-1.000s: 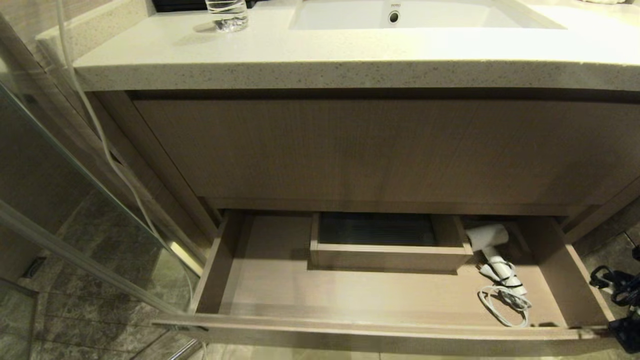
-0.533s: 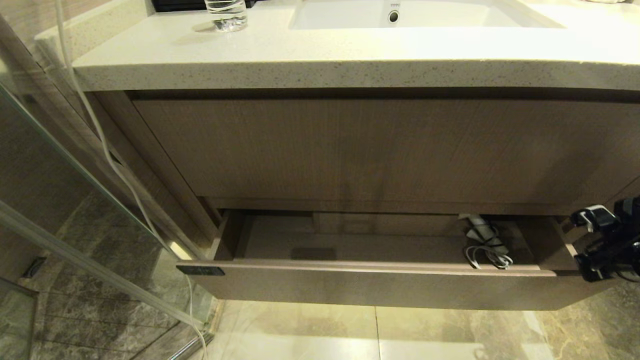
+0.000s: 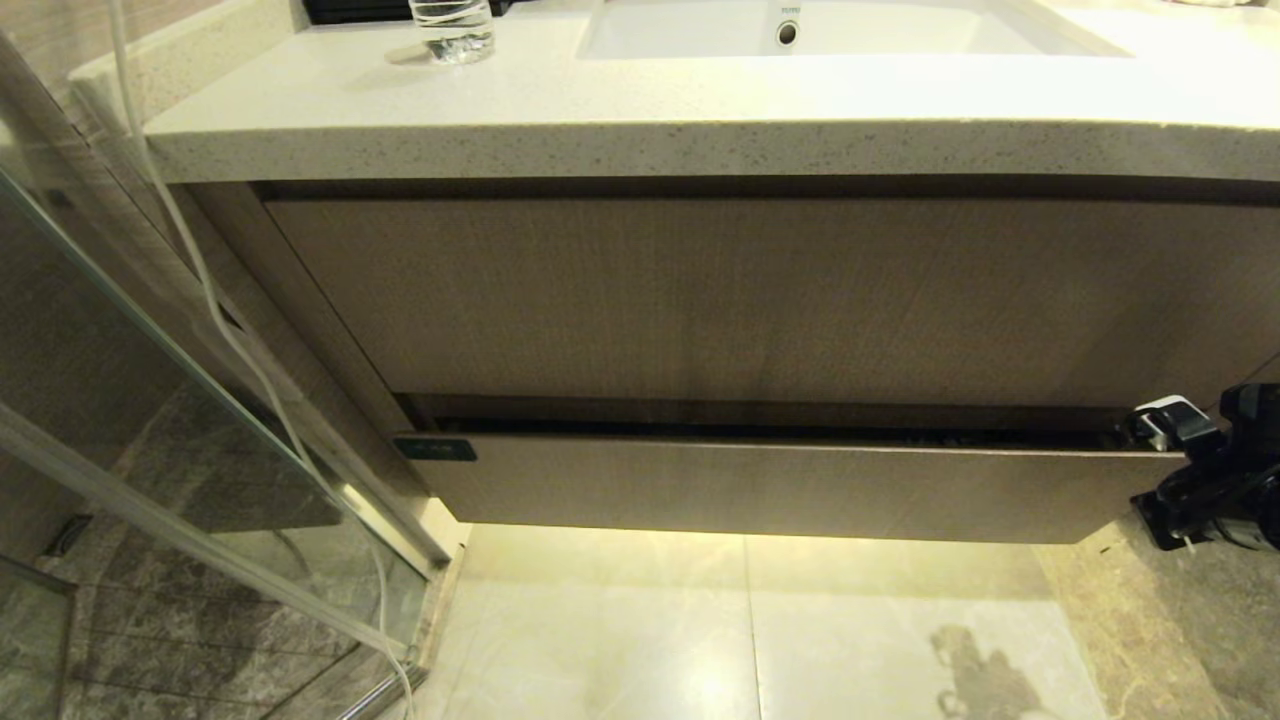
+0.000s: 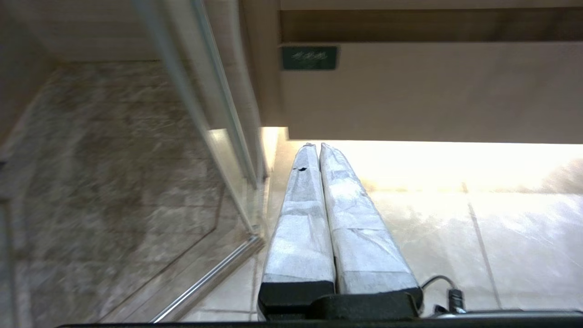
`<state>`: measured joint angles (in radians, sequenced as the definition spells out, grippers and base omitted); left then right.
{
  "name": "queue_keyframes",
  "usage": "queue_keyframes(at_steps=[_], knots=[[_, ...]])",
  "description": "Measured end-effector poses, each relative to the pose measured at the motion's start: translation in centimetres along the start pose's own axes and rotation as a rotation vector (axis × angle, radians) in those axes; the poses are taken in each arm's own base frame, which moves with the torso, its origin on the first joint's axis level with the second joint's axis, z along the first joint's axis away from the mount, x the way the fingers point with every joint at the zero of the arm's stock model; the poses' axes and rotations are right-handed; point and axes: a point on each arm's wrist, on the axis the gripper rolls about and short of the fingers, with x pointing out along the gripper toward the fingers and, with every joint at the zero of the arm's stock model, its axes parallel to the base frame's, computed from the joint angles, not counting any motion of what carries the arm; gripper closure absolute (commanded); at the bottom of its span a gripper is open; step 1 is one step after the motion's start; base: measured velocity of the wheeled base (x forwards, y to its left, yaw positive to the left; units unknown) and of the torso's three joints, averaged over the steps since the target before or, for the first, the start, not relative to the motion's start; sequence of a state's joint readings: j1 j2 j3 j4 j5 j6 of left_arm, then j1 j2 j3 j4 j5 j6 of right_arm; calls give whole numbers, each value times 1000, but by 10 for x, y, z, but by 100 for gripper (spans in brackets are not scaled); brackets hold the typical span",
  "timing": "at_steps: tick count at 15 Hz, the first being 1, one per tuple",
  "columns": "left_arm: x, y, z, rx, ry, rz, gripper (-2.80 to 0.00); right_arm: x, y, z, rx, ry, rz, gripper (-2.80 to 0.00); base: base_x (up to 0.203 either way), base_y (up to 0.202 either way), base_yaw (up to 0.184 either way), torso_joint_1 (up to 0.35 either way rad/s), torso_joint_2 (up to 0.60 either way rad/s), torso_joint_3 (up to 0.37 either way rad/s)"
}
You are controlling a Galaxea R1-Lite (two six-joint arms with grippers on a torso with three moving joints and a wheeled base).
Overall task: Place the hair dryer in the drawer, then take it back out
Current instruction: Close the drawer
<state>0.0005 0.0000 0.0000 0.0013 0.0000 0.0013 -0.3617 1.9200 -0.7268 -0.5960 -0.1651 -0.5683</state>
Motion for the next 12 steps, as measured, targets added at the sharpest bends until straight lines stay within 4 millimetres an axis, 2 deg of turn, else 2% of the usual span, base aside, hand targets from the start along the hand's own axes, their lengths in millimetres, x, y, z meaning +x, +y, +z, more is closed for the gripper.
queue_keyframes(at_steps=[4, 9, 12], knots=[[0, 0, 0, 1, 0, -1, 0, -1, 3, -2, -32, 8, 14, 0, 0, 0, 0, 0, 0, 0], [0, 0, 0, 0, 0, 0, 0, 1, 7, 6, -92, -26, 26, 0, 0, 0, 0, 0, 0, 0], [0, 0, 0, 0, 0, 0, 0, -16, 11, 14, -143, -91, 133, 0, 0, 0, 0, 0, 0, 0]])
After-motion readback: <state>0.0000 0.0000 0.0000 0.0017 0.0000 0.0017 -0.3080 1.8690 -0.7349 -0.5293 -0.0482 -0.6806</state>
